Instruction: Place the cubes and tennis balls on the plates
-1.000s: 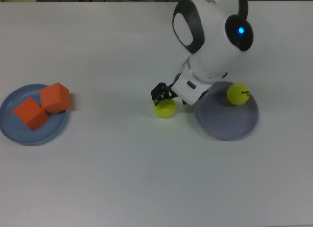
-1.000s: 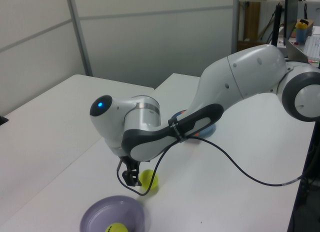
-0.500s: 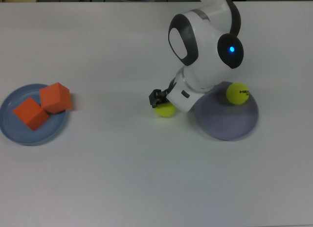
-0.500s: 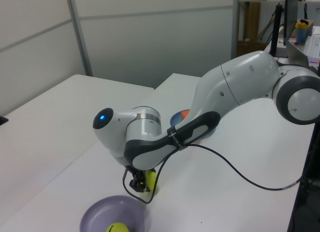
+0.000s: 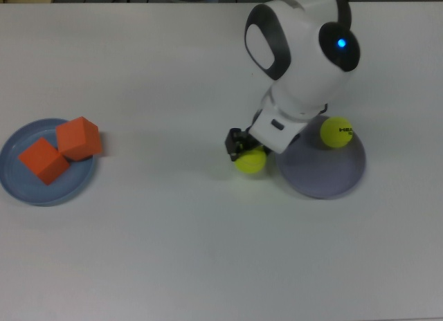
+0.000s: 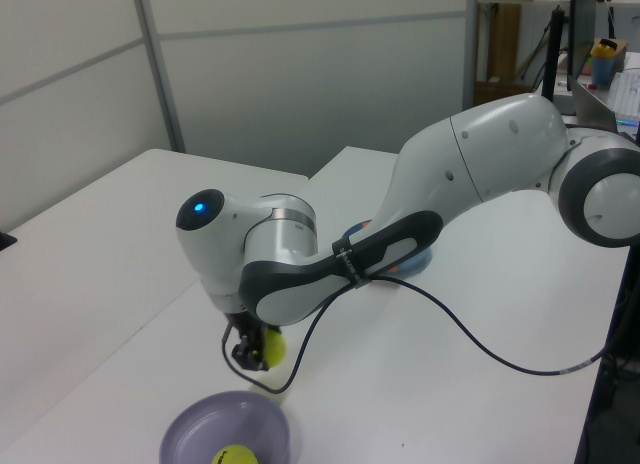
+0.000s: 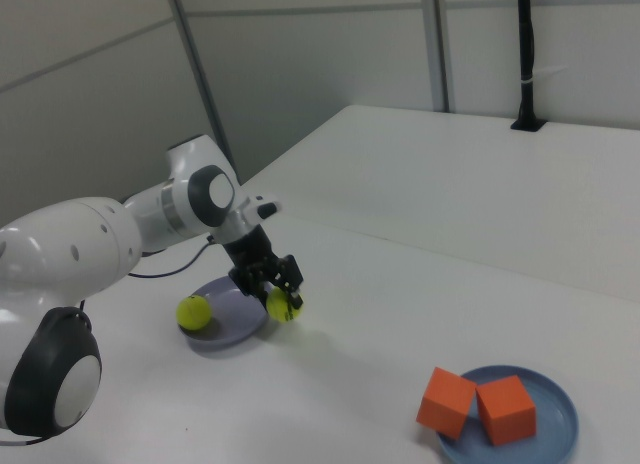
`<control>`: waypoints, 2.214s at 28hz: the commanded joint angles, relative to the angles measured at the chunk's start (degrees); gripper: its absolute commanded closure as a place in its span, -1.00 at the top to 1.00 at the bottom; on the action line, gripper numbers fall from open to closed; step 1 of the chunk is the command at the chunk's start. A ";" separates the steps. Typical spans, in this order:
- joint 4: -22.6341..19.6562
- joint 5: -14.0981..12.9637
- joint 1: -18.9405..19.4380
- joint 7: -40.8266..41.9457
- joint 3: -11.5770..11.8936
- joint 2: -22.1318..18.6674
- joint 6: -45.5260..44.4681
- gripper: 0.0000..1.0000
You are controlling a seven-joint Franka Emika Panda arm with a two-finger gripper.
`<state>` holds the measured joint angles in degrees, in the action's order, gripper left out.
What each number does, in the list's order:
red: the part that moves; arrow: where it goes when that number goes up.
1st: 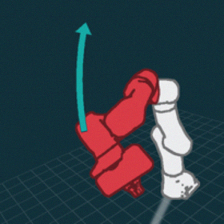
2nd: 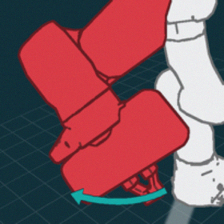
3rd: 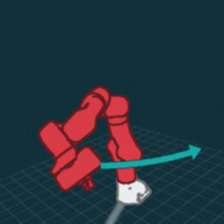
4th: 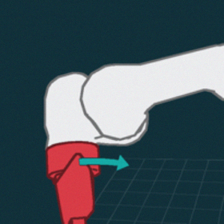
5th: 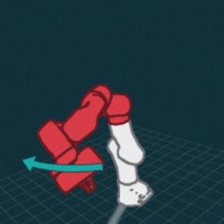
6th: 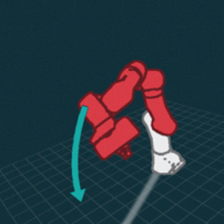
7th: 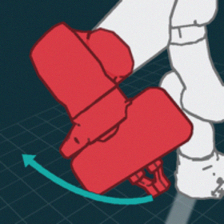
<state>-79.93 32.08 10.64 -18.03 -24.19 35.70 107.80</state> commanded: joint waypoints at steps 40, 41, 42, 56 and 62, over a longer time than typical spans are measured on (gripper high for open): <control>-0.84 -15.71 -0.53 6.43 8.08 -20.40 -15.16 1.00; -0.84 -17.21 -0.79 6.51 9.32 -21.02 -15.16 1.00; -0.84 -18.62 -0.97 6.60 10.47 -21.55 -15.16 1.00; 1.62 -26.02 -7.39 10.29 14.17 -27.79 -21.65 1.00; 1.62 -26.90 -6.95 13.10 19.26 -27.79 -22.54 1.00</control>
<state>-77.86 6.63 2.86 -7.75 -8.90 8.13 86.26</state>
